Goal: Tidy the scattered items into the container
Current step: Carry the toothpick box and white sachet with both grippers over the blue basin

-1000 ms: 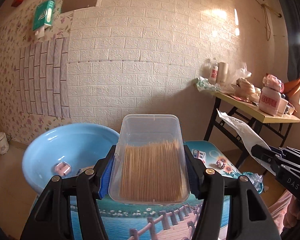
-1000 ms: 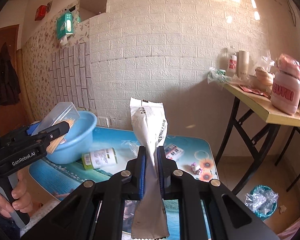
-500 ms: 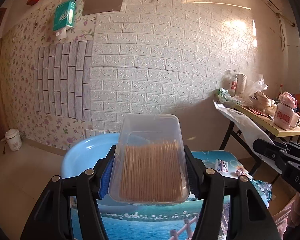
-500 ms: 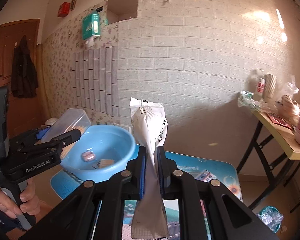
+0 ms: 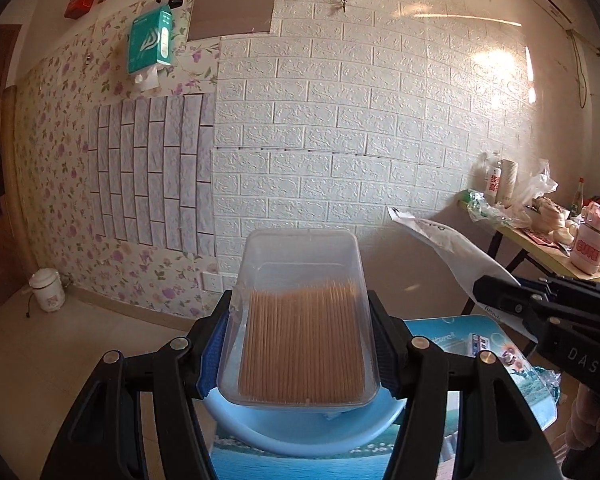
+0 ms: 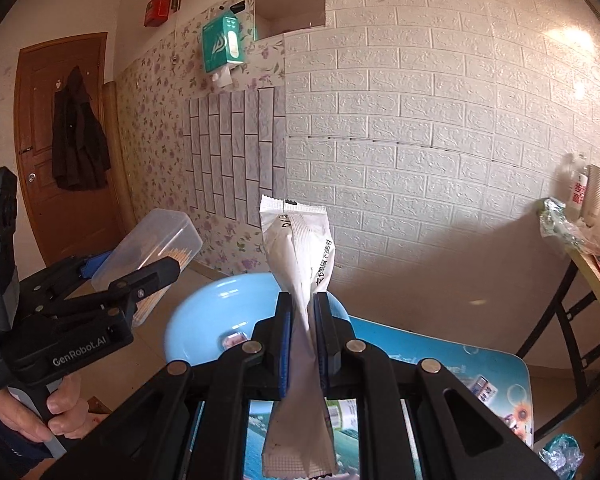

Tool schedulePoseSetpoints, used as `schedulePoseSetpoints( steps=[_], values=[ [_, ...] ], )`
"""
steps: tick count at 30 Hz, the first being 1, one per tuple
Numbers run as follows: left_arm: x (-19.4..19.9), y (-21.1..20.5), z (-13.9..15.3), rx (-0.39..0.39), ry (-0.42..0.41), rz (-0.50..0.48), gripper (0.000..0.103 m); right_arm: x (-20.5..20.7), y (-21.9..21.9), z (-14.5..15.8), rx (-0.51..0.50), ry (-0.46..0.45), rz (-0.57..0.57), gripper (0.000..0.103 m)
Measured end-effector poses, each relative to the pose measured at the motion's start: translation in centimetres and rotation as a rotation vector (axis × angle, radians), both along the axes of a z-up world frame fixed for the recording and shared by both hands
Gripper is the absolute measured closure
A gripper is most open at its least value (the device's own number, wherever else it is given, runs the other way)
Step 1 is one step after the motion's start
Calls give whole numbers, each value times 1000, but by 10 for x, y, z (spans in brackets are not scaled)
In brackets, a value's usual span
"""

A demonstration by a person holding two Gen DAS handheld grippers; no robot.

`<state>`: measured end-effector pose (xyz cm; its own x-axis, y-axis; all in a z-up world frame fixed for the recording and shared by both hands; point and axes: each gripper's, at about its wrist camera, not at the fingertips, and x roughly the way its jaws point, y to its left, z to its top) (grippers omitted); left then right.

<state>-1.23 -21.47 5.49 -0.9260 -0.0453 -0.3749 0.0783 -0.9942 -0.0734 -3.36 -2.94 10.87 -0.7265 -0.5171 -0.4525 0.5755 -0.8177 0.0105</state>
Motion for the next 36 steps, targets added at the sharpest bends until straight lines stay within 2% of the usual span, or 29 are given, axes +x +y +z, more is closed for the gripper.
schedulePoseSetpoints(
  steps=[7, 18, 24, 36],
  values=[
    [-10, -23, -13, 10, -26, 19, 44, -23, -22, -2, -3, -26, 22, 92],
    [-36, -39, -49, 19, -100, 17, 44, -56, -46, -47, 10, -126, 32, 92],
    [-52, -47, -66, 23, -137, 20, 44, -70, -54, -64, 24, -151, 38, 92],
    [-79, -48, -87, 23, -188, -10, 44, -93, -65, -103, 57, -228, 30, 92]
  ],
)
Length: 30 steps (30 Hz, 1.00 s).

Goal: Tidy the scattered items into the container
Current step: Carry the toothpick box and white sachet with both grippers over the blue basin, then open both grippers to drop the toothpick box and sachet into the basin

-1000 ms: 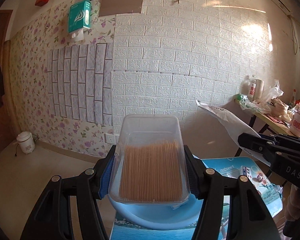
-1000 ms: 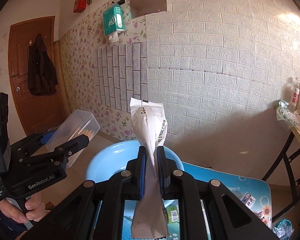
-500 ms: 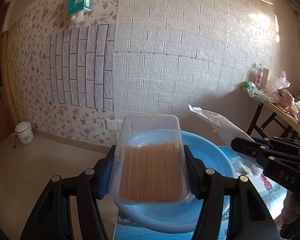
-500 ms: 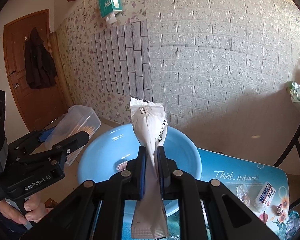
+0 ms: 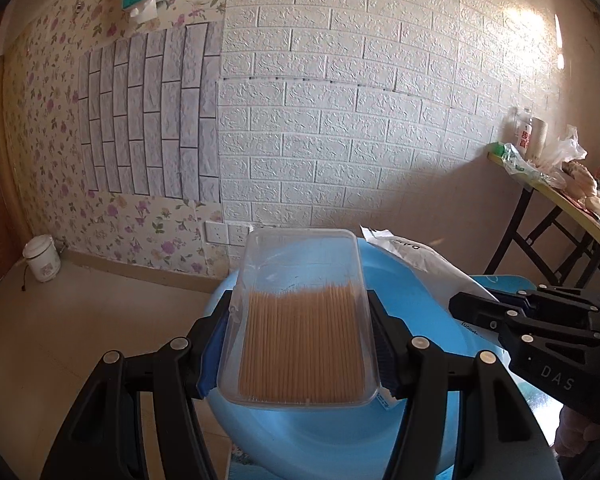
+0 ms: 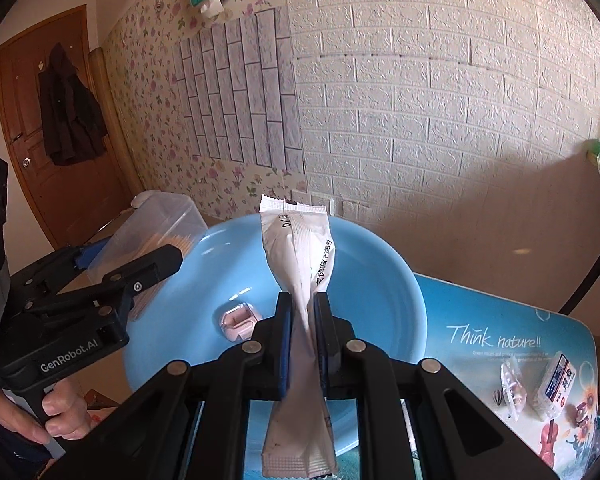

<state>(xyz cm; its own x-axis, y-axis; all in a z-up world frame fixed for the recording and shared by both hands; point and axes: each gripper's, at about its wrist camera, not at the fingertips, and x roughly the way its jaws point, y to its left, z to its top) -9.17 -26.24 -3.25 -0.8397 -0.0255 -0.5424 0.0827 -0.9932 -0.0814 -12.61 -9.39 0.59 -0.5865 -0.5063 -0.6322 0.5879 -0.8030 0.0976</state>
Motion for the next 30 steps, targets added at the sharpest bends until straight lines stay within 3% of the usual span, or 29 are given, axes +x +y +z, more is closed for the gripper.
schedulePoseSetpoints(
  steps=[5, 10, 14, 30],
  values=[
    [-21, 3, -22, 10, -87, -33, 44, -6, 1, -9, 10, -15, -5, 92],
    [-27, 2, -35, 9, -119, -33, 40, -10, 0, -18, 27, -32, -4, 92],
    [-26, 2, -37, 4, -118, -37, 24, -16, 1, -24, 28, -51, -11, 92],
    [-9, -10, -14, 48, -65, 0, 13, -11, -3, -24, 36, -40, 3, 91]
  ],
)
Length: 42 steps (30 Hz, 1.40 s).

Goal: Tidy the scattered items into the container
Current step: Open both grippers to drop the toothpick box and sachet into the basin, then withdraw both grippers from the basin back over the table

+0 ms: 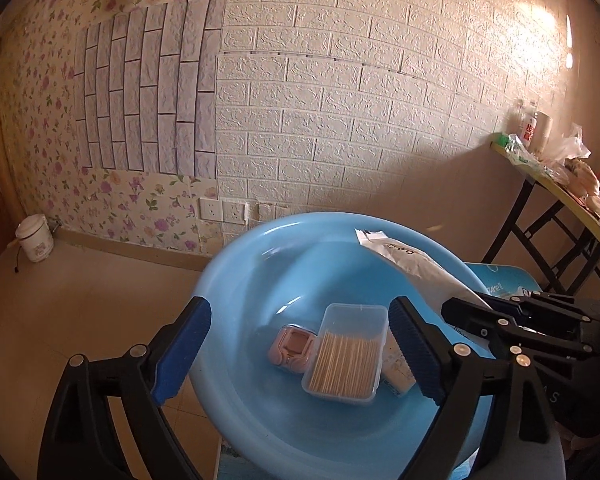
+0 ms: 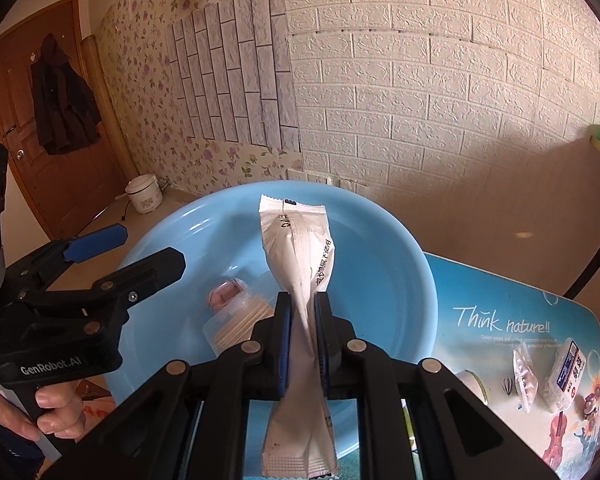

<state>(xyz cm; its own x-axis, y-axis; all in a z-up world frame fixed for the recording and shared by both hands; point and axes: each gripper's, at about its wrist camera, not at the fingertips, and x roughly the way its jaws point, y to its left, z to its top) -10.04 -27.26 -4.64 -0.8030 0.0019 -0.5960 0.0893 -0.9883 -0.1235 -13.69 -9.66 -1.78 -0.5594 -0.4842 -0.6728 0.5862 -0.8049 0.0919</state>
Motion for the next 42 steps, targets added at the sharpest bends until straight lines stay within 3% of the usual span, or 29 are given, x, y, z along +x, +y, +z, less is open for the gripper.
schedulePoseSetpoints(
  steps=[2, 4, 6, 14, 16, 21, 30, 42],
  values=[
    [1, -1, 1, -1, 3, 2, 12, 1, -1, 2, 3, 14, -8, 84],
    [3, -2, 2, 1, 9, 6, 12, 1, -2, 4, 7, 20, -19, 48],
    [4, -2, 2, 7, 12, 10, 12, 2, 0, 5, -2, 25, -32, 44],
    [9, -9, 7, 22, 21, 40, 11, 4, 7, 7, -24, 19, -28, 41],
    [10, -12, 9, 35, 16, 55, 10, 6, 9, 8, -25, 22, -41, 36],
    [20, -8, 23, 27, 32, 76, 1, 17, 21, 21, -30, 57, -78, 33],
    [38, 22, 51, -7, 46, 119, 0, 37, 66, 46, -56, 75, -191, 30],
    [58, 74, 71, 2, 56, 85, 0, 68, 134, 78, -81, 105, -329, 26]
  ],
)
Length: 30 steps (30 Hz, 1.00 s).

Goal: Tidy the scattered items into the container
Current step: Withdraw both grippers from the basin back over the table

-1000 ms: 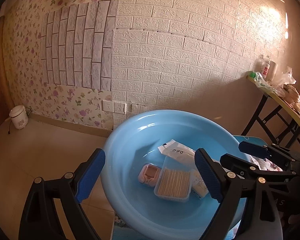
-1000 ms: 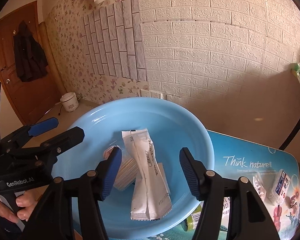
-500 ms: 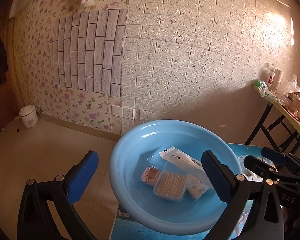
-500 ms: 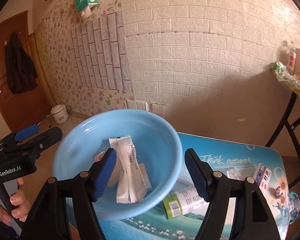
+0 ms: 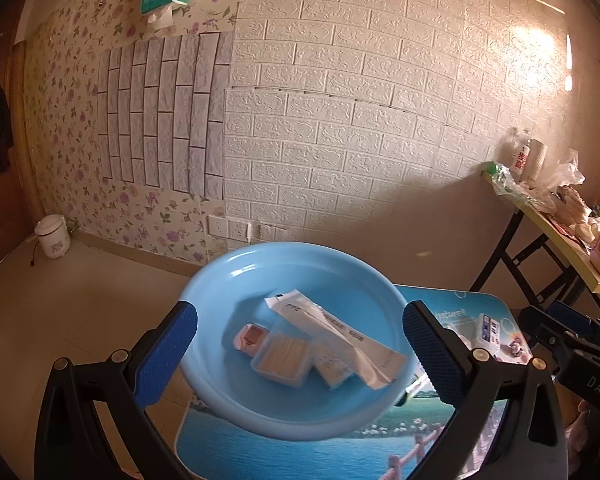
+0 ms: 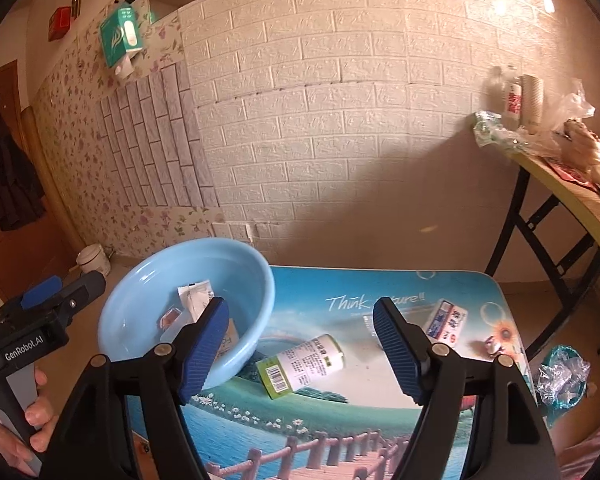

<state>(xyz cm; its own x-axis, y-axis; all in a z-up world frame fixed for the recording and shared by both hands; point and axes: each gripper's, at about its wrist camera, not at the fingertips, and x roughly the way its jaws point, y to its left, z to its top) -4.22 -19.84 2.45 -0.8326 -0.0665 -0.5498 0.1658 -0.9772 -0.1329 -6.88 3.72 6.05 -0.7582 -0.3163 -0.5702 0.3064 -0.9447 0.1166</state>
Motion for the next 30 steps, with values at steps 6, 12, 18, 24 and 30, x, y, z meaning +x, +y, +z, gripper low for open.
schedulePoseSetpoints(
  steps=[6, 12, 18, 24, 30],
  values=[
    [12, 21, 9, -28, 15, 21, 0, 15, 33, 16, -43, 5, -90, 19],
    [21, 40, 14, -17, 25, -19, 0, 33, 50, 30, 13, 49, -157, 16],
    [23, 61, 15, -21, 15, -71, 0, 53, 54, 38, 145, 178, -224, 11],
    [31, 73, 23, -38, 36, -94, 0, 61, 71, 37, 50, 196, -225, 10],
    [28, 76, 19, -29, 15, -92, 0, 61, 67, 38, 66, 174, -181, 10]
  ],
)
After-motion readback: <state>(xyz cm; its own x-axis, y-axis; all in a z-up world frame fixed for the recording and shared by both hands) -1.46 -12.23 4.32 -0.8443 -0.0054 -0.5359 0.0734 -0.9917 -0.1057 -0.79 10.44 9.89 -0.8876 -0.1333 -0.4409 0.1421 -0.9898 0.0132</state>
